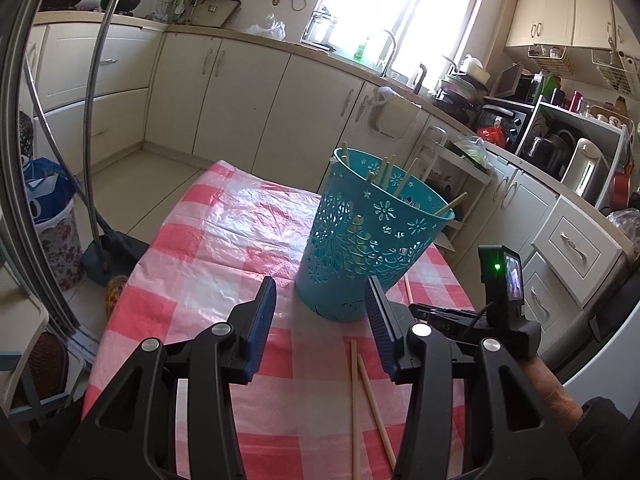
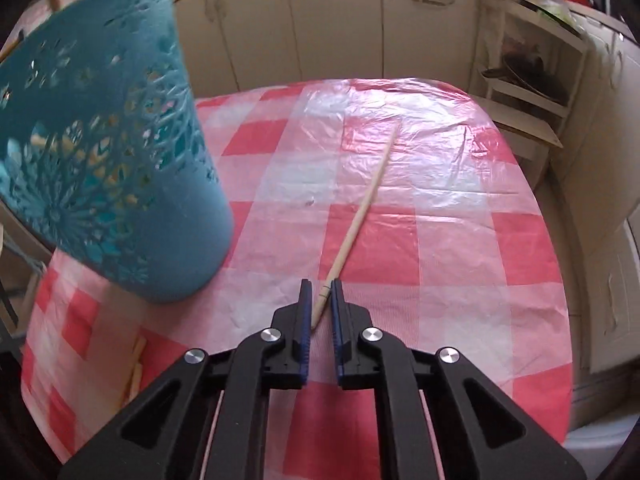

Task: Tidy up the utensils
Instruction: 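Lower the right tool and grasp a loose chopstick on the cloth, then bring the chopstick to the left tool while the left tool closes on it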

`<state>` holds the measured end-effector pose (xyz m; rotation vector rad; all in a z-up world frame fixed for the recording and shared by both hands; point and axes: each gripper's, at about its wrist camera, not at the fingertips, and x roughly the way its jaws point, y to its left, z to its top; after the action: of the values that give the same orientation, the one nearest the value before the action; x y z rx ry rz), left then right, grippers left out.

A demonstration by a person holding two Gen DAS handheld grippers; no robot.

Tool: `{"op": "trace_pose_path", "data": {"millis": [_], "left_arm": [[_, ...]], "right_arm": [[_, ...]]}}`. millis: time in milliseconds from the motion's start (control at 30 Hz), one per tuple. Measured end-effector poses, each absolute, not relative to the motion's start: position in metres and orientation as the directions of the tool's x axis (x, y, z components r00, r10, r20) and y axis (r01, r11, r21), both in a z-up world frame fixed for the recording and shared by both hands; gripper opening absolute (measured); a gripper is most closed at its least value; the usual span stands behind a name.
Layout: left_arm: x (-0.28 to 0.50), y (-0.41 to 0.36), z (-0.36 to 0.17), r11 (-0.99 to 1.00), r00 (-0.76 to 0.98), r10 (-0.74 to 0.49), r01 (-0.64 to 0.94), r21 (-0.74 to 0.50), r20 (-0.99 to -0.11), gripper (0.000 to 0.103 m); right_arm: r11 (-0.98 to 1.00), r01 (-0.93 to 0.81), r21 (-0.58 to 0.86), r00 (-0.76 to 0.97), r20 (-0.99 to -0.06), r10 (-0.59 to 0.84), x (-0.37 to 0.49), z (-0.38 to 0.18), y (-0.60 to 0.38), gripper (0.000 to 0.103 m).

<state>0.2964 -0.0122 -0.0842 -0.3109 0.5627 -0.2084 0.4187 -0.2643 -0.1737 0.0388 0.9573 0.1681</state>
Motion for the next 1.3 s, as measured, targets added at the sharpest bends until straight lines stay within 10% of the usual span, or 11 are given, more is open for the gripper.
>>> {"op": "trace_pose_path", "data": {"millis": [433,1133,1300], "left_arm": [[0.293,-0.082,-0.094,0.877,0.689,-0.389,0.481,-0.017,-0.611,0.053],[0.297,-0.222,-0.153,0.064,0.399,-0.368,0.912,0.405,-0.840,0.055],[0.300,-0.233,-0.150,0.060,0.342,-0.379,0.936,0.346,-0.860,0.032]], "right_arm": [[0.922,-0.381,0.070,0.419,-0.876,0.240,0.313,-0.136,-0.300,0.006],[0.708,-0.673,0.213,0.259,-0.828,0.496,0.277,-0.144,-0.292,0.006],[0.728,-0.643,0.239,0.294,-0.800,0.523,0.281,-0.139,-0.306,0.006]]}}
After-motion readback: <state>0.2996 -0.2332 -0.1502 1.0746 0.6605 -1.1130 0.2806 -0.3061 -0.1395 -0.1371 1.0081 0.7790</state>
